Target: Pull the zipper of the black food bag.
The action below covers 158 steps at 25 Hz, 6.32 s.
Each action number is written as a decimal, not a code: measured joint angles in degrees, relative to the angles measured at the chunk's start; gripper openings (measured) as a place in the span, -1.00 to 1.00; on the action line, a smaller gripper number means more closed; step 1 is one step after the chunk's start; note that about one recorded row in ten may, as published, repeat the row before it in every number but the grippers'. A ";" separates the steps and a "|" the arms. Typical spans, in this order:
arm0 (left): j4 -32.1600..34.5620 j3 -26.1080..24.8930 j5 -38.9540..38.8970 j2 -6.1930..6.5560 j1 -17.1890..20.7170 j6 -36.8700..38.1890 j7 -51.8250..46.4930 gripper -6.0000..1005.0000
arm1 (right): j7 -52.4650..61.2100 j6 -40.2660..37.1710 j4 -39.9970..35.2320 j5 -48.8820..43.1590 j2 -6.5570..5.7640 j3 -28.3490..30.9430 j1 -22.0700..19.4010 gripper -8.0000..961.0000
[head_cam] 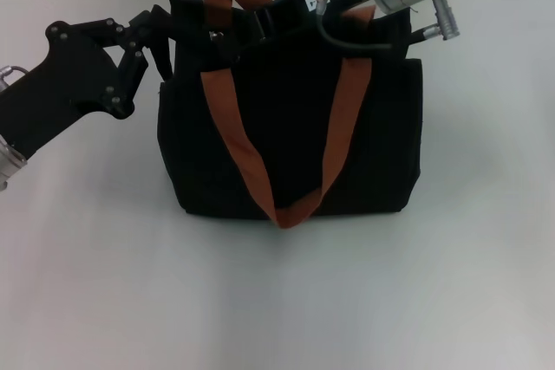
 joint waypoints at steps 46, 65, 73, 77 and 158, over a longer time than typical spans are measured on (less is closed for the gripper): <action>-0.02 0.03 -0.33 0.00 0.15 0.26 -0.32 -0.95 | 15.05 -13.54 -29.20 -17.41 0.09 3.66 -12.89 -0.96; -0.11 0.30 -0.35 0.00 0.02 0.30 -0.30 -0.95 | 13.44 -15.89 -28.66 -13.30 -0.13 6.11 -13.01 -0.45; -0.21 0.27 -0.33 -0.07 0.00 0.30 -0.23 -0.95 | 12.86 -17.11 -29.53 -13.10 -0.12 6.10 -13.18 0.13; -0.21 0.28 -0.32 -0.10 0.16 0.30 -0.30 -0.95 | 12.33 -17.16 -31.17 -12.88 -0.06 6.78 -14.35 0.34; 13.90 12.57 1.74 7.82 2.23 7.68 -35.55 0.56 | -95.88 -24.55 23.73 6.43 -0.37 25.58 -35.54 0.69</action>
